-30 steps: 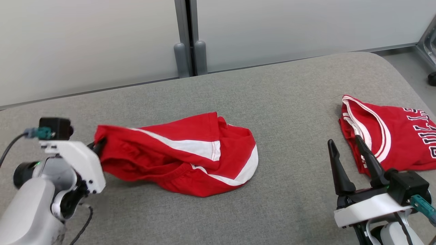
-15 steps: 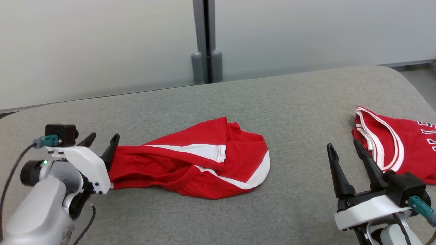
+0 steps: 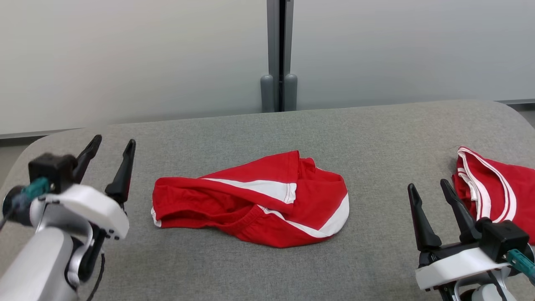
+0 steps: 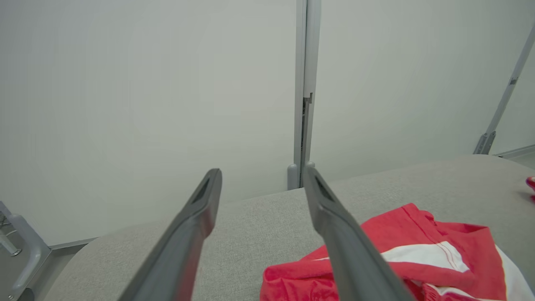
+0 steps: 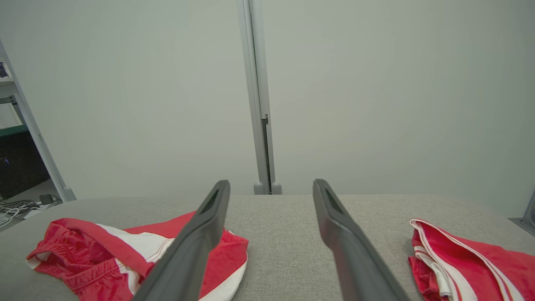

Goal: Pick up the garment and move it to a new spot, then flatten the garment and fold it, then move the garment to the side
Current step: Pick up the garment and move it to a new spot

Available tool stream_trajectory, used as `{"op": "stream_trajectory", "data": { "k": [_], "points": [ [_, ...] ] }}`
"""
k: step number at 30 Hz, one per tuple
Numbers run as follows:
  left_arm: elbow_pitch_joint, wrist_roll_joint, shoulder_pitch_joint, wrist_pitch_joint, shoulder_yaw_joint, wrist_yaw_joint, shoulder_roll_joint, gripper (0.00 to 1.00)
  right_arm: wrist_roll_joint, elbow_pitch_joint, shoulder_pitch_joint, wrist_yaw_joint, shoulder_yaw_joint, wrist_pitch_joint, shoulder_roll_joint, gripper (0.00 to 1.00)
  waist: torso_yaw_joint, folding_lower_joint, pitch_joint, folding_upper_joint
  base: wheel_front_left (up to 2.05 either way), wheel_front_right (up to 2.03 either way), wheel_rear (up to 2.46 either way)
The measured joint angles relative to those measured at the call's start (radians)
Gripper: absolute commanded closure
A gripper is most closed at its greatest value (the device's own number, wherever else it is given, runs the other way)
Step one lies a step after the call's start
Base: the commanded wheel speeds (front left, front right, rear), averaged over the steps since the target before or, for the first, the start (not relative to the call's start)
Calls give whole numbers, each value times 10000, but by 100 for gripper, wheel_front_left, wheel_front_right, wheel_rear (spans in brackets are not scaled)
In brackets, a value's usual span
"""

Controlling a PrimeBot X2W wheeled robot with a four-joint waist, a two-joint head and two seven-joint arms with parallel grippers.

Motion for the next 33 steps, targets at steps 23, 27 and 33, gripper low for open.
{"op": "stream_trajectory", "data": {
  "k": [23,27,33],
  "points": [
    [-3243,1722,4392,-1810,1394,1705,-2217,0,-128,-161,574,0,-426,2,201,0,300,0,-90,0,0,0,0],
    [-3074,2174,4583,-1810,1638,1492,-2424,0,-128,-161,582,0,-435,2,194,0,301,0,-108,0,0,0,0],
    [-2894,2568,4589,-1810,1931,1252,-2660,0,-128,-159,582,0,-441,2,155,0,276,0,-118,0,0,0,0]
  ]
}}
